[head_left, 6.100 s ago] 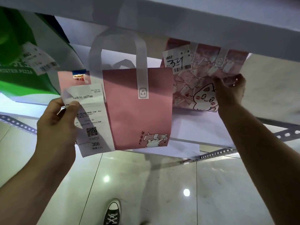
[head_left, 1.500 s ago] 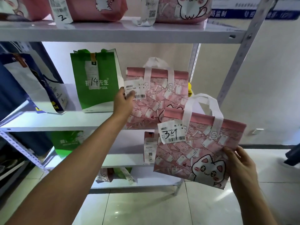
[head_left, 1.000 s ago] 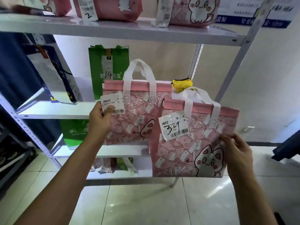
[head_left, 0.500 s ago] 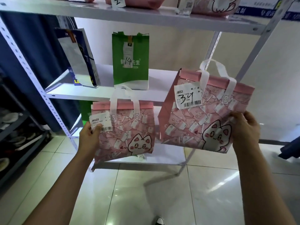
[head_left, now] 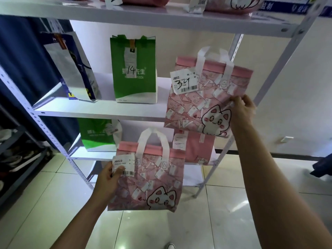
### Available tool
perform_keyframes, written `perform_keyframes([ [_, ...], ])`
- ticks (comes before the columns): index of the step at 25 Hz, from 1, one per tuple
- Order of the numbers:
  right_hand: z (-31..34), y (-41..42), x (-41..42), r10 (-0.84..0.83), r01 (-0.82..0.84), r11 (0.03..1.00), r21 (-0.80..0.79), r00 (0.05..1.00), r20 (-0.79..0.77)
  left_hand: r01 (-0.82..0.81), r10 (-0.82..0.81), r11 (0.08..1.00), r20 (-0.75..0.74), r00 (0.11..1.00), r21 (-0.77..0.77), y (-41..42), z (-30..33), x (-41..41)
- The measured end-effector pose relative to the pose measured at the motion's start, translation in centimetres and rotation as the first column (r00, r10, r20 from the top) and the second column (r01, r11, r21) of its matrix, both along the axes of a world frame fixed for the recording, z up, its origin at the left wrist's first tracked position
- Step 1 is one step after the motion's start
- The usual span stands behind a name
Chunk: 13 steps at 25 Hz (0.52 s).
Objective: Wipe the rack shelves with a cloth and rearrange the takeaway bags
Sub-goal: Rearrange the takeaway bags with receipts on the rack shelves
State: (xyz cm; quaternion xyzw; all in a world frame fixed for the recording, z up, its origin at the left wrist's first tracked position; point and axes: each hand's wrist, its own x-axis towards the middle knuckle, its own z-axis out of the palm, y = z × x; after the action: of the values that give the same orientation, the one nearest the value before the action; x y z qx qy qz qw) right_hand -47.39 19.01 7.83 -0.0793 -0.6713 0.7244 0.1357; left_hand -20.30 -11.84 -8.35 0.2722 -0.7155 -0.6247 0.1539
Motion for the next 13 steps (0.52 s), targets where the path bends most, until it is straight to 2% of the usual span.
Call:
perform_keyframes([
  [3, 0.4, -1.3, -3.2, 0.003, -0.004, 1.0, -0.001, 1.0, -0.013, 0.02, -0.02, 1.0, 0.014, 1.0, -0.013, 1.4, 0.1, -1.6],
  [13, -1.4, -4.5, -14.5, 0.072, -0.073, 0.997, -0.021, 0.996, -0.052, -0.056, 0.056, 0.995, -0.001, 0.998, 0.083, 2.3, 0.6, -7.4],
])
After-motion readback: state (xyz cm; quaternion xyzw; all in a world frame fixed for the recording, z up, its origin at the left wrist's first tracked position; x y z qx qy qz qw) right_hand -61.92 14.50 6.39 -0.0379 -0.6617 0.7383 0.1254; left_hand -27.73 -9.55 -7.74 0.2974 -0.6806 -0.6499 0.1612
